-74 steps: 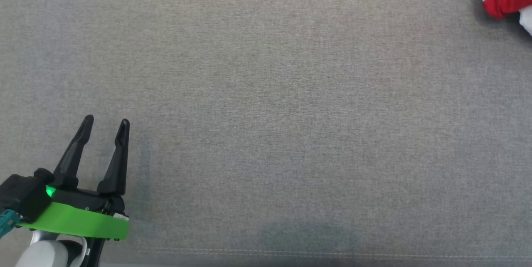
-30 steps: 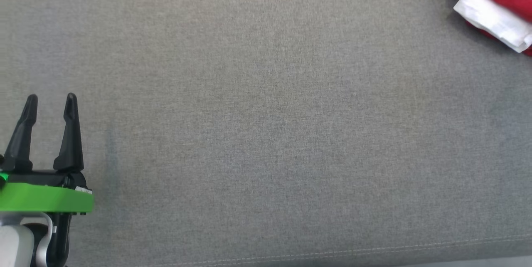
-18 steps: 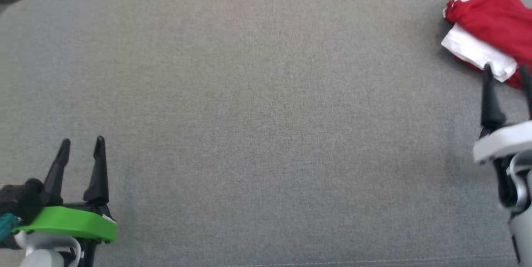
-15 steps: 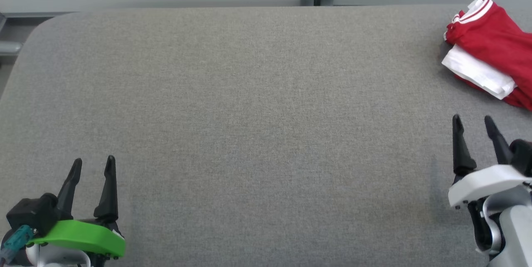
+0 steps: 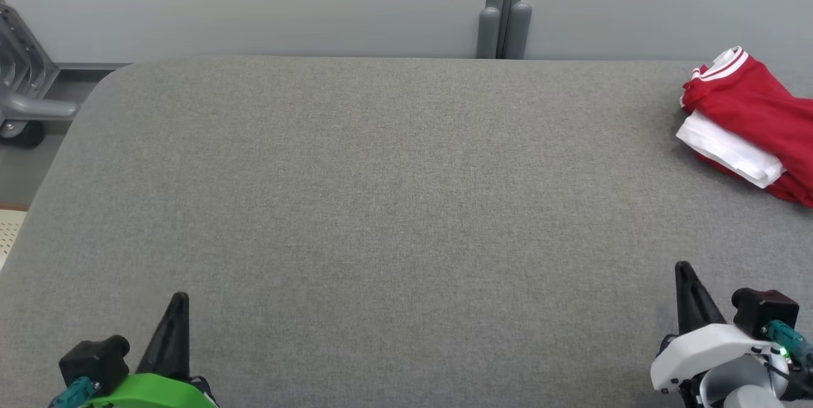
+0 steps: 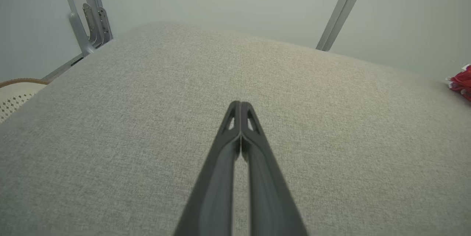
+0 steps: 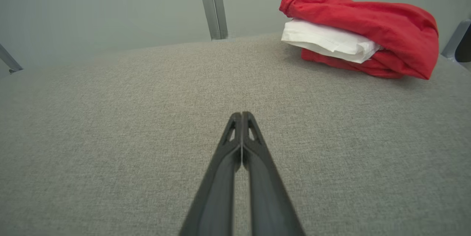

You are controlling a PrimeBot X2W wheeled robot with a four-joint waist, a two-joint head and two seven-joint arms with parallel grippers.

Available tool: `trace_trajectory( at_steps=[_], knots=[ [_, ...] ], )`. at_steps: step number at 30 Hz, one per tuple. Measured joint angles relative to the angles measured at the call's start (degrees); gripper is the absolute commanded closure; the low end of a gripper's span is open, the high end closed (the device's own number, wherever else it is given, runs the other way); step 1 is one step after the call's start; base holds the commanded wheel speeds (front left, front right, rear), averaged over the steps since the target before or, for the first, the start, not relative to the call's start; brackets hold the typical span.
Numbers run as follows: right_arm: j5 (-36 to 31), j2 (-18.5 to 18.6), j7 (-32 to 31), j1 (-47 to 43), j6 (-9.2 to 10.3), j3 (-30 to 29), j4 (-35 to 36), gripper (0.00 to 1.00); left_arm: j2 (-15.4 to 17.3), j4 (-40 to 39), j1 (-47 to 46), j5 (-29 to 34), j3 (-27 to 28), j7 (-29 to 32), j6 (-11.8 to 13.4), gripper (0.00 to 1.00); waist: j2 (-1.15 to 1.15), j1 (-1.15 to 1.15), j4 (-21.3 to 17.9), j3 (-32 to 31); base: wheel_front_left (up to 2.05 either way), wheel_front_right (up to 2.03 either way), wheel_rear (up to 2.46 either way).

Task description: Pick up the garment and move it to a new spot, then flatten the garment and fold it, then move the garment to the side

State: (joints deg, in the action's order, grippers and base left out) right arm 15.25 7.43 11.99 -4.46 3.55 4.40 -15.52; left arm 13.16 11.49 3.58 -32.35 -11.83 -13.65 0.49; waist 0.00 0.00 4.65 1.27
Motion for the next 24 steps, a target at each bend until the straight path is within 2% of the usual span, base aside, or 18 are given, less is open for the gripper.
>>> trace_trajectory(
  at_steps=[9, 24],
  knots=[
    [3.1, -0.6, -1.7, -0.1, -0.49, -1.8, -2.1, 1.0, -1.2, 0.9, 0.4, -3.1, 0.6, 1.1, 0.0, 1.0, 0.0, 0.0, -0.2, -0.1, 0.0, 0.0, 0.0],
    [14.4, -1.7, -5.9, 2.2, -2.03, -4.6, -3.4, 1.0, -2.7, 0.9, 0.2, -12.0, 2.7, 4.1, -1.0, 1.0, 0.0, 0.0, -1.0, -0.3, 0.0, 0.0, 0.0]
  ],
)
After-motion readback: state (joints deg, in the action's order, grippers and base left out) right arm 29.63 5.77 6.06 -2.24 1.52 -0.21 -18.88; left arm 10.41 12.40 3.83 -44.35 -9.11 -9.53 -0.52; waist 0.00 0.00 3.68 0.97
